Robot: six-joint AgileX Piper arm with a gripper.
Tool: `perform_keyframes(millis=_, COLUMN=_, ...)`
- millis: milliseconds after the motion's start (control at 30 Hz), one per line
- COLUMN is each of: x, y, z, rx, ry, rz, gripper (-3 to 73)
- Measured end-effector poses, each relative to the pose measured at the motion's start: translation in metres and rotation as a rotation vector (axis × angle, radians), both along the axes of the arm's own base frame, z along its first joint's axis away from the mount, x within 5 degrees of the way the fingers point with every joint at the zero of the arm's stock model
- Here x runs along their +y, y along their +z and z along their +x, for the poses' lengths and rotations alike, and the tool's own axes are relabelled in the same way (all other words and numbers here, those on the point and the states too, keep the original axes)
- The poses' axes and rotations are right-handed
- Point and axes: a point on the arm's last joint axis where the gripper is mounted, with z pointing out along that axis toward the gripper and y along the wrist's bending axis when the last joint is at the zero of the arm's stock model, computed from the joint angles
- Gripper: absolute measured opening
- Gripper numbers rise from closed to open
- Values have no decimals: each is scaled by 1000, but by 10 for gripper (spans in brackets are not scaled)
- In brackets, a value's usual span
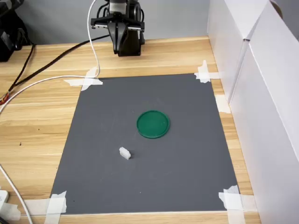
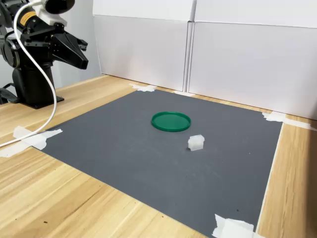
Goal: Grasp a white terminal and put it in the green lid.
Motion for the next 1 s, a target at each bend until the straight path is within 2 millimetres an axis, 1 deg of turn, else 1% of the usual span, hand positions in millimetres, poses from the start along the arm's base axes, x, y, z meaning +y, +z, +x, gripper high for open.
perform_keyframes(millis=733, x=0, y=1, z=0, rx=-2, ry=0, rz=-4, gripper=-16)
perform_keyframes(millis=867, x=-1, y=14, z=2, rx=5, ry=-3, rz=-23, gripper=-16)
perform_keyframes(millis=1000, x=-2, y=30, z=12, rx=57, ry=-5, rz=-32, gripper=-16)
